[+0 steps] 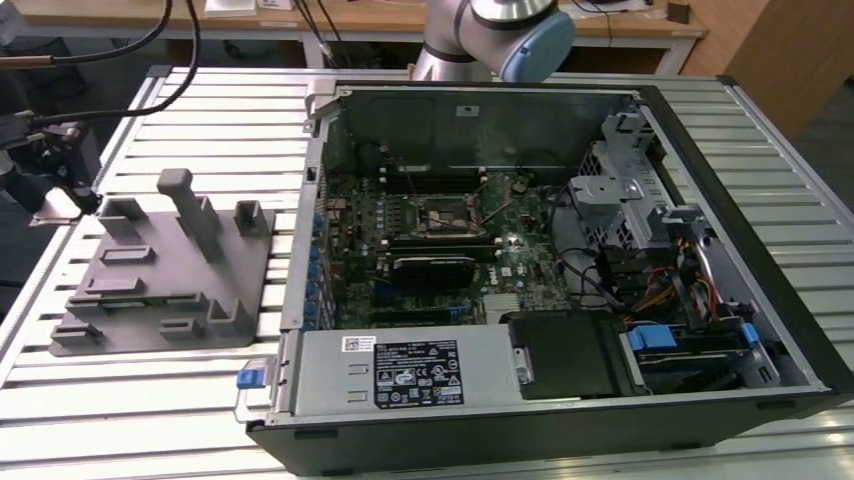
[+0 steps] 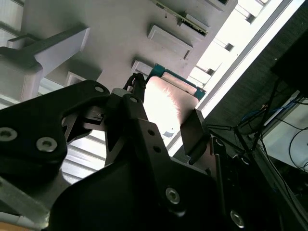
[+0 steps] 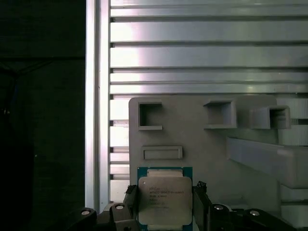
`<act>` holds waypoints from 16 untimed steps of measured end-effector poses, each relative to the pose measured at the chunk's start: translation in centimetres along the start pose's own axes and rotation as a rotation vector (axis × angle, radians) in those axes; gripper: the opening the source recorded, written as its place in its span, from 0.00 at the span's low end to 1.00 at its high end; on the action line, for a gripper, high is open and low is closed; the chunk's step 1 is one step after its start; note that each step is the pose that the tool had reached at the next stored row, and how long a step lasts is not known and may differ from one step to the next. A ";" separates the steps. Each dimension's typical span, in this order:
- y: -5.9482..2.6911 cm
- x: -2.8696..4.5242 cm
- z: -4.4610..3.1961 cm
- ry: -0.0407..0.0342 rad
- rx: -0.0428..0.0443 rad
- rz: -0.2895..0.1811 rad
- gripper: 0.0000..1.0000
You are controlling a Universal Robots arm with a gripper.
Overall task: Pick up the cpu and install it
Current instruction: 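Pick up the cpu and move it towards the insertion slot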
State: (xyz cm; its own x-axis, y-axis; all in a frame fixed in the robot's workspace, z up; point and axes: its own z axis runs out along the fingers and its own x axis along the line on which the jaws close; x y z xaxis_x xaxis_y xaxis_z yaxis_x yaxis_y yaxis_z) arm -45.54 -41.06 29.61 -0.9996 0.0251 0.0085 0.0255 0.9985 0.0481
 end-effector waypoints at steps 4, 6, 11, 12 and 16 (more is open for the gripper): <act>0.02 0.00 -0.50 0.0000 0.0000 0.000 0.54; 0.04 0.00 -0.74 -0.0001 -0.0001 0.000 0.54; 0.07 0.01 -1.38 0.0000 0.0000 0.000 0.54; 0.07 0.01 -1.51 0.0000 0.0000 0.000 0.54; 0.11 0.02 -2.09 -0.0001 -0.0001 0.000 0.54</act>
State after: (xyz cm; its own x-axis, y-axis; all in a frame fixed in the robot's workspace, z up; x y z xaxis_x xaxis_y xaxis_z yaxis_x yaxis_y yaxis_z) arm -45.54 -41.05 31.70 -0.9996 0.0251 0.0085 0.0255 0.9985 0.0482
